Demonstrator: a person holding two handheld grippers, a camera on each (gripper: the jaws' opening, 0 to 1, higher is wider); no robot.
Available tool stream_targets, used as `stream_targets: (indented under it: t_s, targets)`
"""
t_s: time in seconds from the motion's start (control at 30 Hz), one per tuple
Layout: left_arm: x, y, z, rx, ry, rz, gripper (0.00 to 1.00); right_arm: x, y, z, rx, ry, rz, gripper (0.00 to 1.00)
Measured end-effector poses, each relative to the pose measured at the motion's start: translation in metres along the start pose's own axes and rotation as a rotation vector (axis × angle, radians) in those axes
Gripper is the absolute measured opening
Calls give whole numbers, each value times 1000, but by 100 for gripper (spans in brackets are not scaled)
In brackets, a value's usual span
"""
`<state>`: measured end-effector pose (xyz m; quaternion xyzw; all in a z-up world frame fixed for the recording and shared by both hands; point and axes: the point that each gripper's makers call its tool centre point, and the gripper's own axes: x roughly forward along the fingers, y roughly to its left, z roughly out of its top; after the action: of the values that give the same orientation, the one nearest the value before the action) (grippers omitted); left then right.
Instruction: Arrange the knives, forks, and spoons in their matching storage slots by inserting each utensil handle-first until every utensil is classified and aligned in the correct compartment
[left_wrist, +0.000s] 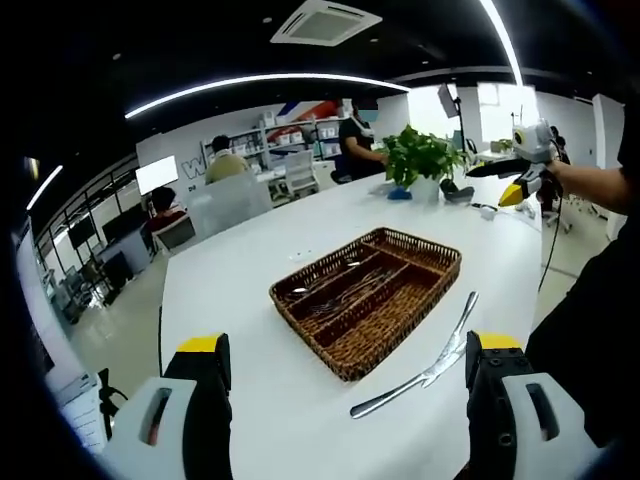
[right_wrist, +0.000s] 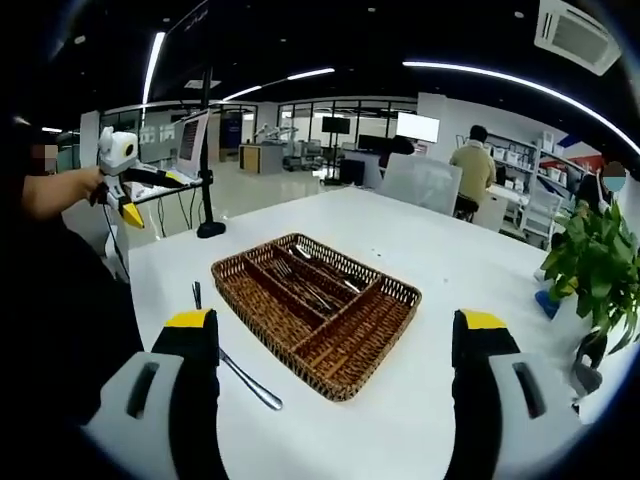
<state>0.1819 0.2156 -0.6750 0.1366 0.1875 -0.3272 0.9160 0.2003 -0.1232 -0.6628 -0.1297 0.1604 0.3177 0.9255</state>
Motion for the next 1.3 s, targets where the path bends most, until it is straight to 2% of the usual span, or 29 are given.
stream_targets:
  t_s: [0.23, 0.47, 0.7, 0.87, 1.03, 1.13, 1.23, 1.3]
  targets:
    - [2, -1, -2, -4, -2, -3, 99, 3, 6, 8, -11, -14, 26, 100]
    - [5, -6, -3, -4, 2, -14, 99, 11, 28, 10, -8, -26, 108, 100]
    - [3, -5, -7, -1, 10, -11, 99, 20, 50, 9, -56, -4, 161, 100]
    - [1, -5, -9, -7, 9, -7, 99, 27, 84, 6, -95, 14, 299, 92]
    - [0, -8, -12, -18, 9, -9, 99, 43, 105, -5, -132, 54, 344, 93]
    - [-1, -9, -14, -22, 10, -9, 99, 49, 119, -6, -130, 57, 381, 92]
    - [-2, -8, -14, -24, 9, -5, 99, 52, 136, -18, -130, 119, 472, 77]
    - [-3, -8, -15, -26, 10, -2, 99, 57, 145, -25, -115, 145, 500, 76]
